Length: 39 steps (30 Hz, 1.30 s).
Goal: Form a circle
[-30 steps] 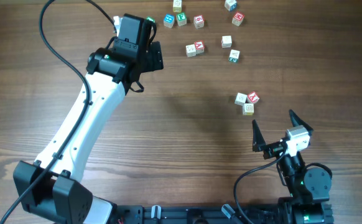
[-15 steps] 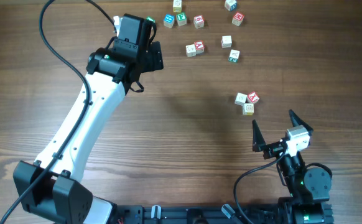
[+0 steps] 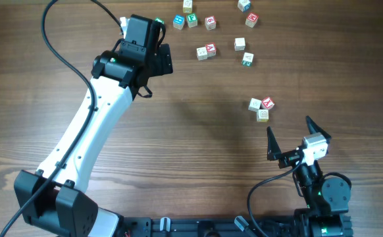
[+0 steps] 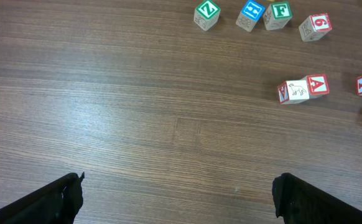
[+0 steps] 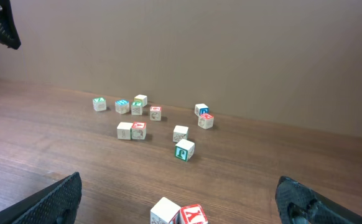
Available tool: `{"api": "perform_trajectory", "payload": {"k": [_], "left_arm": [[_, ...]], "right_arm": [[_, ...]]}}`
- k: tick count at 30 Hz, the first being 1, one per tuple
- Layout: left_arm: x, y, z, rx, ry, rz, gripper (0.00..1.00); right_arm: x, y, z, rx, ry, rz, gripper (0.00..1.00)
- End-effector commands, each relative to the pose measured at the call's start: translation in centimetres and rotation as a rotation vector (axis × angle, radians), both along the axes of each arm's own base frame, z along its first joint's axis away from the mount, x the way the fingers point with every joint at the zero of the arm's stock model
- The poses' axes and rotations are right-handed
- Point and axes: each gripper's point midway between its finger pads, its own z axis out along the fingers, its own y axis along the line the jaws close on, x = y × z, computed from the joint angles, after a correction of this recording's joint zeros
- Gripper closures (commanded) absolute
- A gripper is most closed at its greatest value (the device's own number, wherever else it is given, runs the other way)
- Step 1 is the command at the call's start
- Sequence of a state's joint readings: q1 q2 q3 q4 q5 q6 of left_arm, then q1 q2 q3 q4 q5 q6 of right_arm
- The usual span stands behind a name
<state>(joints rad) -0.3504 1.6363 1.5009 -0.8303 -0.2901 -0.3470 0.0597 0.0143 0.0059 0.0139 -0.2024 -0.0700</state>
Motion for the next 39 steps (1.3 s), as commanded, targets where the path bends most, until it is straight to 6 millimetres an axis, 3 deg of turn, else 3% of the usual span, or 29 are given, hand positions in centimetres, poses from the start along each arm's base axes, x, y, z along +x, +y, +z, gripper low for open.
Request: {"api": "perform_trajectory", "payload": {"k": [1,5,8,13,14,18,21,25,34,36,39], "left_arm": [[0.1,0.3,-0.1,-0.003,0.001,0.015,0.00],[-0.3,-0.1,1.2,-0.015,-0.030,0.002,0.00],[-1.5,-0.8,4.2,-0.043,-0.101,-0.024,0.00],[-5.9,-0.1,13.3,-0.136,-0.328,-0.050,0.00],[-7.6,0.8,16.0,-0.164,-0.401,-0.047,0.00],[-11.4,2.4,20.6,-0.221,-0.541,-0.046,0.00],[-14.2,4.7,23.4,-0.247,-0.643,-0.009,0.00],[-16.4,7.4,25.3,-0.250,-0.725,0.057,0.00],[-20.1,8.5,27.3,-0.284,-0.822,0.055,0.00],[-20.7,8.6,26.8,-0.285,-0.816,0.050,0.00],[-21.0,9.4,24.1,-0.284,-0.780,0.095,0.00]], "right_arm": [[-0.1,0.0,0.2,-0.007,-0.013,0.002,0.00],[-0.1,0.0,0.2,-0.007,-0.014,0.002,0.00],[-0.1,0.0,0.2,-0.007,-0.013,0.002,0.00],[-0.1,0.0,0.2,-0.007,-0.013,0.002,0.00],[-0.1,0.0,0.2,-0.007,-0.013,0.002,0.00],[-0.1,0.0,0.2,-0.007,-0.014,0.002,0.00],[-0.1,0.0,0.2,-0.007,-0.014,0.002,0.00],[-0.1,0.0,0.2,-0.007,-0.014,0.002,0.00],[-0.1,0.0,0.2,-0.007,-0.014,0.002,0.00],[-0.1,0.0,0.2,-0.007,-0.013,0.002,0.00],[-0.1,0.0,0.2,-0.007,-0.014,0.002,0.00]]}}
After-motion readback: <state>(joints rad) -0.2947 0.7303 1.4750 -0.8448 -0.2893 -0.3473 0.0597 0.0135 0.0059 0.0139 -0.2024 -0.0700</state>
